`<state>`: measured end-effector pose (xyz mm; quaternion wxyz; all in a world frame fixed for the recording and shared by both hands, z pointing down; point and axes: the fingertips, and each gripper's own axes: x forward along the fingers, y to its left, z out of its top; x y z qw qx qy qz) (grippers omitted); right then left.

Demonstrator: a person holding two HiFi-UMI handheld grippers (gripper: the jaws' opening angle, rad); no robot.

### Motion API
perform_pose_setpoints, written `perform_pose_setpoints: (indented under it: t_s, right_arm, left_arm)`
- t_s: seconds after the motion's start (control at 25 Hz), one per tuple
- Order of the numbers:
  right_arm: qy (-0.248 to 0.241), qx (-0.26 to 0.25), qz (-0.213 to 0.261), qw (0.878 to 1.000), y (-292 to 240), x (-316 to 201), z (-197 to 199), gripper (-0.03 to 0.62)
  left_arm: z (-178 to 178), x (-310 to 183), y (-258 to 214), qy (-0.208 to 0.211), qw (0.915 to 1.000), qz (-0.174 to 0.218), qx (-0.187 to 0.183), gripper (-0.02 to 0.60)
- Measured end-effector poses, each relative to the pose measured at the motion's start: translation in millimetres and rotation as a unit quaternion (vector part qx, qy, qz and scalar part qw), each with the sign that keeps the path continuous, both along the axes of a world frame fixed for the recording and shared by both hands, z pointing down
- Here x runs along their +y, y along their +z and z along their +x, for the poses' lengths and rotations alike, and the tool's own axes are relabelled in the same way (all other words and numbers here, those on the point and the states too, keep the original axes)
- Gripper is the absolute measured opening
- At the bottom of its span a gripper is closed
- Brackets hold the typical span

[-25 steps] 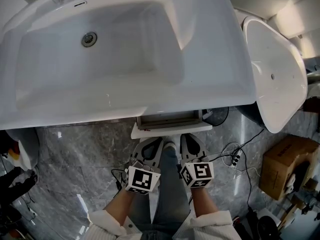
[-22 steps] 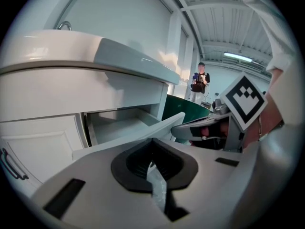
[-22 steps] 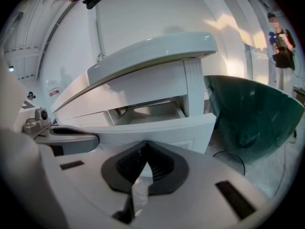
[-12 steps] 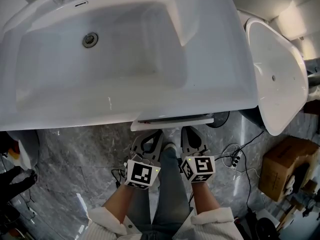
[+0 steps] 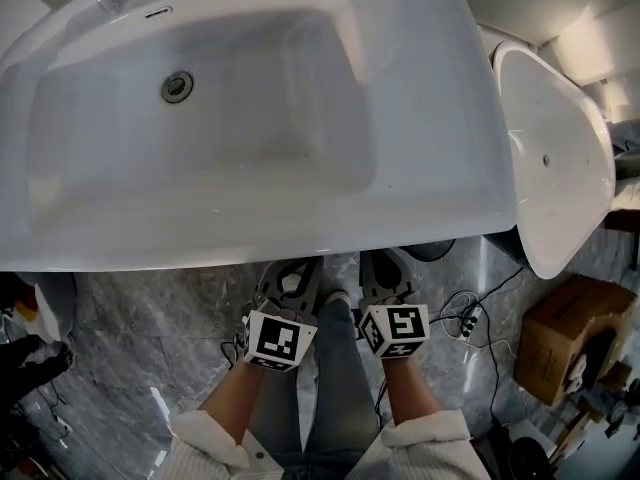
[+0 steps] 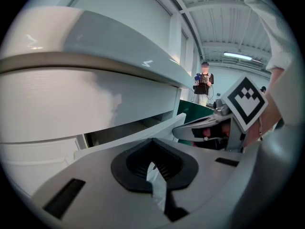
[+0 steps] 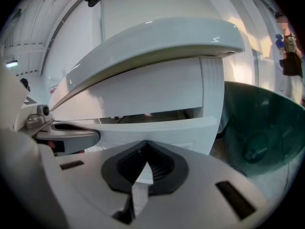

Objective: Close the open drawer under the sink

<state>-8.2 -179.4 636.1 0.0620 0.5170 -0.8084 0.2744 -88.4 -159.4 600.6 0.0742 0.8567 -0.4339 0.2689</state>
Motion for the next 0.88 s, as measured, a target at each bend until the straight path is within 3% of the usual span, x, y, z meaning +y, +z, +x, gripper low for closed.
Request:
perform_pose_setpoints:
  t_s: [0.88]
  right_arm:
    - [0.007,0.011,0.029,1.0,-4.9,-37.9,-1.6,0.009]
  left_arm:
    - [-1.5,-36.3,-3.5,0.022,0.999,0.024,-0.029,0.015]
